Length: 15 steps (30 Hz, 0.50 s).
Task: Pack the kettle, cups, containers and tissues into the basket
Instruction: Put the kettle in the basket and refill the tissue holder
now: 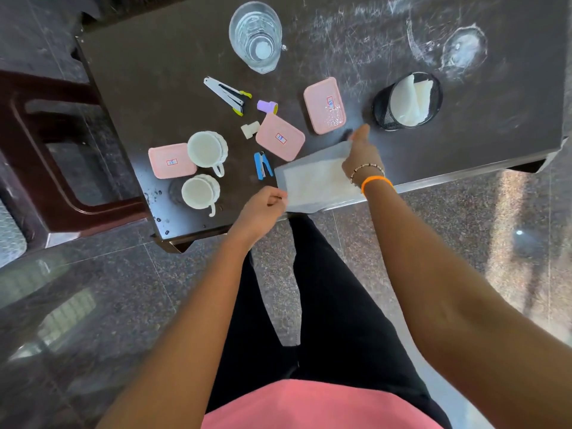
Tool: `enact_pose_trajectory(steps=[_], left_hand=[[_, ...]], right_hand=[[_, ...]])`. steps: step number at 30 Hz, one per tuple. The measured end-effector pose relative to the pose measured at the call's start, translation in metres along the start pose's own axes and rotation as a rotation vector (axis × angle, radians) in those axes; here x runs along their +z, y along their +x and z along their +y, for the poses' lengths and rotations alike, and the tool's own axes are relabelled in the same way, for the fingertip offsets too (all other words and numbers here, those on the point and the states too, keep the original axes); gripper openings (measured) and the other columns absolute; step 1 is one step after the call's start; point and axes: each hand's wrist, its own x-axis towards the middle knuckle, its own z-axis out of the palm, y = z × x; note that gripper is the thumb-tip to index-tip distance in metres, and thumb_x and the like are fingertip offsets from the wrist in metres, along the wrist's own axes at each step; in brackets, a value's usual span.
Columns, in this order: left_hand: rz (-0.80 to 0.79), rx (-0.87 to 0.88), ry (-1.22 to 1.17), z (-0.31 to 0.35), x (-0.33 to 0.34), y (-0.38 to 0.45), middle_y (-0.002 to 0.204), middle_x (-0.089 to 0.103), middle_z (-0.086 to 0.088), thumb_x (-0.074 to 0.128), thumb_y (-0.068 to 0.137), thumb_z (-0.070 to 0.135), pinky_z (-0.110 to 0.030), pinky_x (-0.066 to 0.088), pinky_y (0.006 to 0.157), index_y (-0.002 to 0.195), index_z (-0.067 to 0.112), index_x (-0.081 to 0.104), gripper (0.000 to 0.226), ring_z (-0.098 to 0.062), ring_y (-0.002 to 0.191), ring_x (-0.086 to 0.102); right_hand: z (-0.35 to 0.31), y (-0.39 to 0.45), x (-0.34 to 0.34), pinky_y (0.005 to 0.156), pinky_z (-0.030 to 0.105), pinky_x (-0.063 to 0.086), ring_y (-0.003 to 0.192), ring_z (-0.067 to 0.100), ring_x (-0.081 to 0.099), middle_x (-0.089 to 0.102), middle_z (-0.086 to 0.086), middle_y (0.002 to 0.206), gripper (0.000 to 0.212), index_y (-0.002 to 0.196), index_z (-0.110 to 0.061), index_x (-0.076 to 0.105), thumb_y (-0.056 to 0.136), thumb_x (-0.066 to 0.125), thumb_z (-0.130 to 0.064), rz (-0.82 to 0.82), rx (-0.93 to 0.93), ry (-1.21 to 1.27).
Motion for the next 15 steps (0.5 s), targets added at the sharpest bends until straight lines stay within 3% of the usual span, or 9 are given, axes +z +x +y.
enact_pose_trajectory(steps=[4, 8, 11, 15], left_hand=[[-0.028, -0.009, -0.002, 0.005, 0.007, 0.003, 0.102, 0.057, 0.004, 0.048, 0.093, 0.026, -0.036, 0.047, 0.094, 0.112, 0.021, 0.056, 0.021, -0.019, 0.101, 0.060], [-0.035, 0.004, -0.014, 0.015, 0.013, 0.005, 0.099, 0.057, 0.003, 0.049, 0.093, 0.024, -0.035, 0.048, 0.093, 0.111, 0.019, 0.057, 0.021, -0.018, 0.096, 0.061], [0.004, 0.048, -0.048, 0.026, 0.016, 0.007, 0.103, 0.056, 0.004, 0.048, 0.093, 0.024, -0.028, 0.048, 0.085, 0.106, 0.021, 0.059, 0.017, -0.016, 0.097, 0.061], [0.054, 0.100, -0.080, 0.042, 0.018, 0.014, 0.100, 0.056, 0.009, 0.047, 0.094, 0.021, -0.016, 0.043, 0.065, 0.098, 0.025, 0.058, 0.013, -0.004, 0.082, 0.061]], right_hand=[[-0.009, 0.014, 0.003, 0.077, 0.041, 0.045, 0.101, 0.041, 0.059, 0.060, 0.023, 0.111, 0.045, 0.123, -0.006, 0.030, 0.082, 0.046, 0.004, 0.010, -0.027, -0.074], [-0.012, 0.006, 0.001, 0.085, 0.040, 0.045, 0.107, 0.038, 0.055, 0.059, 0.022, 0.116, 0.041, 0.122, -0.002, 0.037, 0.083, 0.049, 0.002, 0.037, -0.128, 0.140], [-0.007, -0.009, -0.014, 0.088, 0.038, 0.042, 0.109, 0.035, 0.054, 0.060, 0.017, 0.116, 0.032, 0.112, -0.002, 0.051, 0.080, 0.052, 0.001, 0.235, -0.262, 0.260], [0.008, -0.015, -0.044, 0.093, 0.033, 0.034, 0.115, 0.036, 0.047, 0.056, 0.013, 0.124, 0.038, 0.115, -0.008, 0.054, 0.077, 0.059, -0.008, 0.556, -0.293, 0.066]])
